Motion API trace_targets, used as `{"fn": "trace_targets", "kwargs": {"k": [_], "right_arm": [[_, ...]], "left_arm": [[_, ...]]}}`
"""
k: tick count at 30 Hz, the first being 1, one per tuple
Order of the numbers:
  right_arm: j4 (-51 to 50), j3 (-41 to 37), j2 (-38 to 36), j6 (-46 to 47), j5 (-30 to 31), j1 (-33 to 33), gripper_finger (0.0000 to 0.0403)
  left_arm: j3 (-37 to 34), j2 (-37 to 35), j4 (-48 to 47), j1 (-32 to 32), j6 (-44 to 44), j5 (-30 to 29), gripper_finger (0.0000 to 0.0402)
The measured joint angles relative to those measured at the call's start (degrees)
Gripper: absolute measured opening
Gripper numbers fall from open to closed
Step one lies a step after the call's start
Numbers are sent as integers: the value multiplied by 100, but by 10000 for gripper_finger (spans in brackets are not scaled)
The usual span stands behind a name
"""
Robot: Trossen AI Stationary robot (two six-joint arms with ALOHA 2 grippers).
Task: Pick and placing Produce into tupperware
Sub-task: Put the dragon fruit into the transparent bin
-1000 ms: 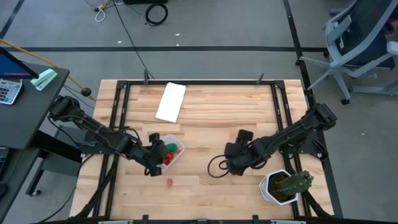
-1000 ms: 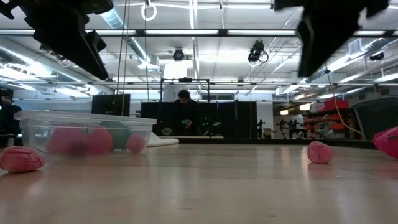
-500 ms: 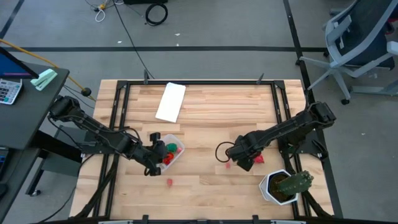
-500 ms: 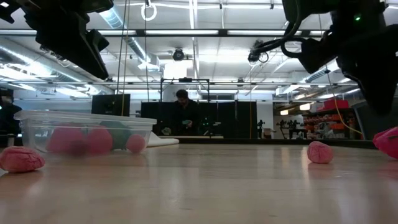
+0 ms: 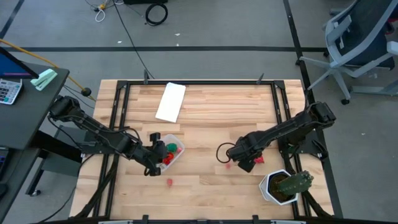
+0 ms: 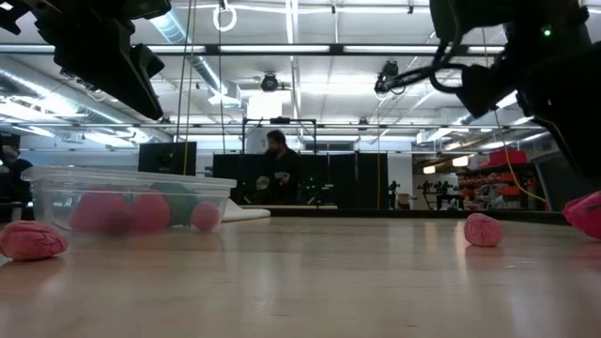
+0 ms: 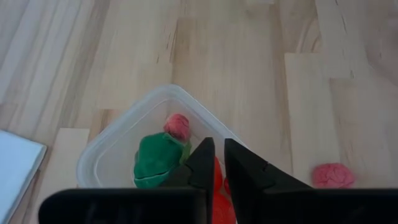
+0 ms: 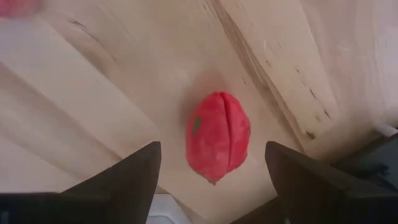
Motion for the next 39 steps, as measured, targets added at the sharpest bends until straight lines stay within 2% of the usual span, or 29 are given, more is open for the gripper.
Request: {"fn": "trace_targets", "kwargs": {"k": [8,12,20,30,39], "right_arm": [[127,-788,0,142,-70,2,298],[608,-1099,0,143,-482,4,298],[1191,-1637,-18,218,-588,43,298],[1270,-1581,1,266,-764,46,297],[1254,-1576,2,501,-1159,55,297]], "left_arm": [[0,0,0,0,-40,2,40],[0,0,0,0,-42,0,35],[0,0,0,0,-41,1,27],[0,0,2,0,-40,1,30],[0,0,2,-1,-42,2,22]]}}
